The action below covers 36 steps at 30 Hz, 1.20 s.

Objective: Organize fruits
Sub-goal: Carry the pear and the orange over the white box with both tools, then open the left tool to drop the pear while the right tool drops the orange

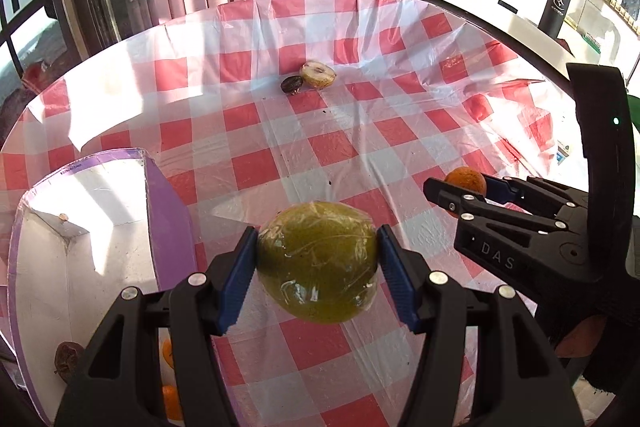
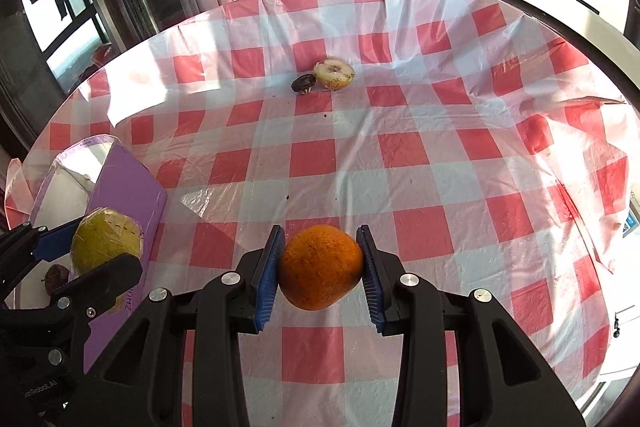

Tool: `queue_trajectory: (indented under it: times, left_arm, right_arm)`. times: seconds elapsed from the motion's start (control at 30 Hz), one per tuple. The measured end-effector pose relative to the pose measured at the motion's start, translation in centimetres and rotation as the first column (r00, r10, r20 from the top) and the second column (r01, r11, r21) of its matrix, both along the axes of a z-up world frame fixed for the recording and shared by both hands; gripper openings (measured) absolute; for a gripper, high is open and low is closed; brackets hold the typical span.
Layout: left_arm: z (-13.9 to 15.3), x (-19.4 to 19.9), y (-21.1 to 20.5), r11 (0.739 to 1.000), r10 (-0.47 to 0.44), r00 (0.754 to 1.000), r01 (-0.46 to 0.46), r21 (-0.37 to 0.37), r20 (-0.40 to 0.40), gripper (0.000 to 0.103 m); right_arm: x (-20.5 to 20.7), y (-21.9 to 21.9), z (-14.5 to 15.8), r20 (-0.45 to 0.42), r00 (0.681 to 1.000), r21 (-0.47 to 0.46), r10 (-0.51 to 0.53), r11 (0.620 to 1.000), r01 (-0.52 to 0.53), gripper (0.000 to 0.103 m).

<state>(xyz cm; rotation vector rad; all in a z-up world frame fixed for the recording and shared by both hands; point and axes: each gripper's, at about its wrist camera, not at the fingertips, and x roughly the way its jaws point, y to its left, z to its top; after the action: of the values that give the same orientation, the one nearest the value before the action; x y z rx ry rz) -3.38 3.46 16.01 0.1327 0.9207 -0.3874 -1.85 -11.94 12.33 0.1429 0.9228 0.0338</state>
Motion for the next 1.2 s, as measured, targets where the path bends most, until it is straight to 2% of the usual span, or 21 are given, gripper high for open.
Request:
queue_trajectory:
  times: [0.3, 0.7, 0.9, 1.2]
  left_arm:
    - [1.6, -1.1, 4.8, 1.0, 0.03, 0.998, -0.03, -0.002, 0.053, 0.06]
    - [2.0, -1.3, 13.1, 0.991, 0.134, 0.987, -0.134, -0.01, 0.083, 0.06]
    - [0.6, -1.3, 17.6, 0.978, 0.211, 0.976, -0.211, -0.006, 0.056, 0.06]
    - [-1.8, -1.7, 23.1, 0.952, 0.305, 0.952, -0.306, 0.031, 0.016, 0.06]
  right_arm:
    - [-1.9, 4.8, 0.9, 0.033, 0.999, 0.0, 0.034, 0.999, -0.034, 0.036]
    - [-1.7, 13.5, 2.4, 0.079, 0.978, -0.026, 0.195, 0.981, -0.193, 0.036]
    - [-2.0, 18.8, 2.5, 0.074, 0.94, -0.075, 0.332, 0.942, -0.327, 0.036]
    - [-3.0, 25.4, 1.4, 0.029, 0.852, -0.14, 0.523, 0.846, -0.515, 0.036]
